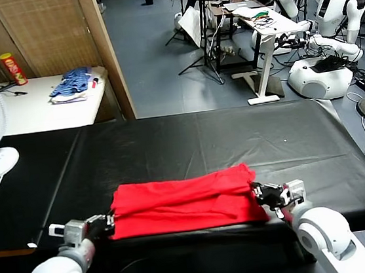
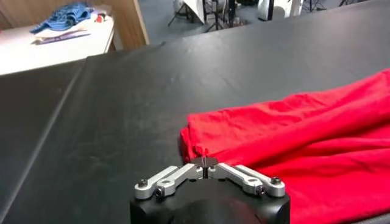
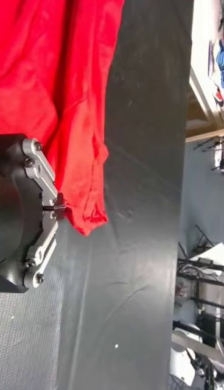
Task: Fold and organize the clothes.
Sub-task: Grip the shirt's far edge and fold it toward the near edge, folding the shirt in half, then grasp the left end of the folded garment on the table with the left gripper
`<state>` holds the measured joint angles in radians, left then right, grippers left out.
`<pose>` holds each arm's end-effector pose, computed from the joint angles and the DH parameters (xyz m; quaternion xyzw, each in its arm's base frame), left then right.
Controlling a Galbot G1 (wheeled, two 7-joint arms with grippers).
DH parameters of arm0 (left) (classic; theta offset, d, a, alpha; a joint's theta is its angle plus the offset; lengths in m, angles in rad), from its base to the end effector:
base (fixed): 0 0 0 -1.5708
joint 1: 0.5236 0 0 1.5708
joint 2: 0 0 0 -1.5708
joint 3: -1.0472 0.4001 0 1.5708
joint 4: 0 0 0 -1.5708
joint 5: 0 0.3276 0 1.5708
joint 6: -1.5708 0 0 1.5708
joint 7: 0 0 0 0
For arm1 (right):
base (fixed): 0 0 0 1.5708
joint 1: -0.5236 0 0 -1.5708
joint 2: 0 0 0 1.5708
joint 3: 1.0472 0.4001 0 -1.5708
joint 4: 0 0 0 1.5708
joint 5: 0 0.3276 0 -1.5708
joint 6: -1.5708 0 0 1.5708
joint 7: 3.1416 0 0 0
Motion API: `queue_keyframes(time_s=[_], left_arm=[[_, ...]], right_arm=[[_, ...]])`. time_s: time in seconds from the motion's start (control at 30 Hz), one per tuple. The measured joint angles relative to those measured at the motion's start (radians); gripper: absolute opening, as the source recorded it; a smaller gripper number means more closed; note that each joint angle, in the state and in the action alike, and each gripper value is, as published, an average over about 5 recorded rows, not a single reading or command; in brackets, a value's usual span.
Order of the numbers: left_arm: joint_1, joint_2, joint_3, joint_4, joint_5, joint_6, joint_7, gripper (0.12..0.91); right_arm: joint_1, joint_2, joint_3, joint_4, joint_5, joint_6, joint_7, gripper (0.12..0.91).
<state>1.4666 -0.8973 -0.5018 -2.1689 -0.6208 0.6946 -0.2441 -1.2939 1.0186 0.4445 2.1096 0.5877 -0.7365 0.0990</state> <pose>0.1771 0.1299 -0.2675 -0.0664 -0.9470 -0.0848 0.3028 0.2207 -0.1028 -0.2713 0.1301 -0.9524 0.0294 0.2741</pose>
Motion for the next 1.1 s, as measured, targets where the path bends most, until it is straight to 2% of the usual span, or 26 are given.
queue_keyframes(time_s=[0.17, 0.23, 0.3, 0.37, 0.5, 0.77, 1.1], left_arm=[[-0.018, -0.004, -0.014, 0.0, 0.007, 0.02, 0.002, 0.606], [-0.035, -0.011, -0.024, 0.006, -0.006, 0.024, 0.002, 0.706], [-0.061, -0.021, -0.031, 0.019, -0.036, 0.021, -0.003, 0.762], [-0.096, -0.035, -0.033, 0.038, -0.087, 0.018, -0.016, 0.791], [-0.174, -0.072, -0.02, 0.091, -0.19, 0.011, -0.031, 0.797], [-0.267, -0.149, 0.033, 0.198, -0.253, 0.003, -0.025, 0.798], [-0.294, -0.179, 0.045, 0.296, -0.229, -0.026, -0.016, 0.78]], right_arm=[[-0.002, -0.003, 0.051, 0.016, 0.022, 0.0, -0.007, 0.709], [0.012, 0.01, 0.059, 0.005, 0.022, 0.0, 0.013, 0.763], [0.034, 0.031, 0.055, -0.017, 0.01, 0.009, 0.037, 0.791], [0.061, 0.058, 0.042, -0.047, -0.013, 0.03, 0.049, 0.796], [0.12, 0.115, 0.005, -0.122, -0.056, 0.079, 0.05, 0.798], [0.205, 0.203, -0.045, -0.261, -0.1, 0.097, 0.038, 0.794], [0.235, 0.269, -0.071, -0.347, -0.156, 0.113, 0.018, 0.57]])
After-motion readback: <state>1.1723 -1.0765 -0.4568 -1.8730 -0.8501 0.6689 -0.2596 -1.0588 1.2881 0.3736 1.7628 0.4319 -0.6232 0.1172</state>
